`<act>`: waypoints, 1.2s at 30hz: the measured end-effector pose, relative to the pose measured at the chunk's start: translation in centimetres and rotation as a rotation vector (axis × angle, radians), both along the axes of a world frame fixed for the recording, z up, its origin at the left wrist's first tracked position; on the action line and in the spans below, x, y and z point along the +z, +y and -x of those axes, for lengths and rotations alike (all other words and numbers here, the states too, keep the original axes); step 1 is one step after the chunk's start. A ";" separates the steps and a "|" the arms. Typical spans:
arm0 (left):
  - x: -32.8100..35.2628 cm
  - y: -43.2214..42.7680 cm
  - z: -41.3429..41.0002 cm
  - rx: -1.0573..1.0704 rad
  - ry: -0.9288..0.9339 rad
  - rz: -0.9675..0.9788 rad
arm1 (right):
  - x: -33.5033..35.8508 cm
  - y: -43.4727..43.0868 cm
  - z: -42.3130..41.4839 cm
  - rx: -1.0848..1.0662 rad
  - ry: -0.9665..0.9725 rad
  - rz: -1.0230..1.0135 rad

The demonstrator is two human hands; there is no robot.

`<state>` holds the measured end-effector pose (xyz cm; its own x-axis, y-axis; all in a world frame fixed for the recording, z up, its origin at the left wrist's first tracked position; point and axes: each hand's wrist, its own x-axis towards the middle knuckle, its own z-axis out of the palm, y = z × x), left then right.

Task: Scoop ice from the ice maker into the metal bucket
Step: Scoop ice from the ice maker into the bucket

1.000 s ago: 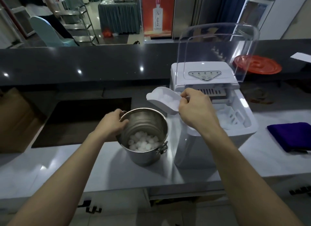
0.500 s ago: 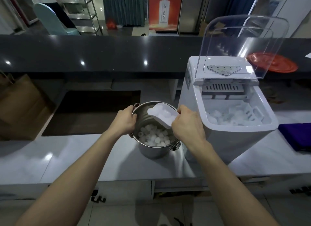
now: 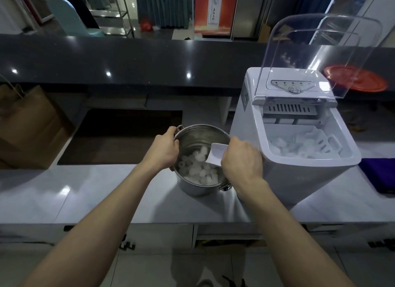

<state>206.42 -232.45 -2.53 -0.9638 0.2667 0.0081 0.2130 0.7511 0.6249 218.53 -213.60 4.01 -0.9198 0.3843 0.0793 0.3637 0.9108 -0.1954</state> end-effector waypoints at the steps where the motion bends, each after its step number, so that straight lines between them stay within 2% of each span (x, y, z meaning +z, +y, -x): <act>1: 0.1 0.0 -0.1 -0.001 -0.001 -0.003 | 0.1 0.0 -0.1 0.005 0.006 -0.009; 14: 1.1 -0.2 1.3 0.041 -0.037 -0.002 | 2.2 0.3 -0.3 0.086 0.257 0.015; 22: 5.3 1.7 0.3 0.035 0.244 0.083 | 5.2 3.8 -0.6 0.094 0.429 0.109; 29: 7.3 8.1 -1.1 -0.172 0.282 -0.100 | 6.5 10.4 -2.4 -0.003 0.473 0.196; 36: 8.5 15.7 -2.7 -0.204 0.479 -0.319 | 6.7 19.2 -4.0 -0.045 0.402 0.257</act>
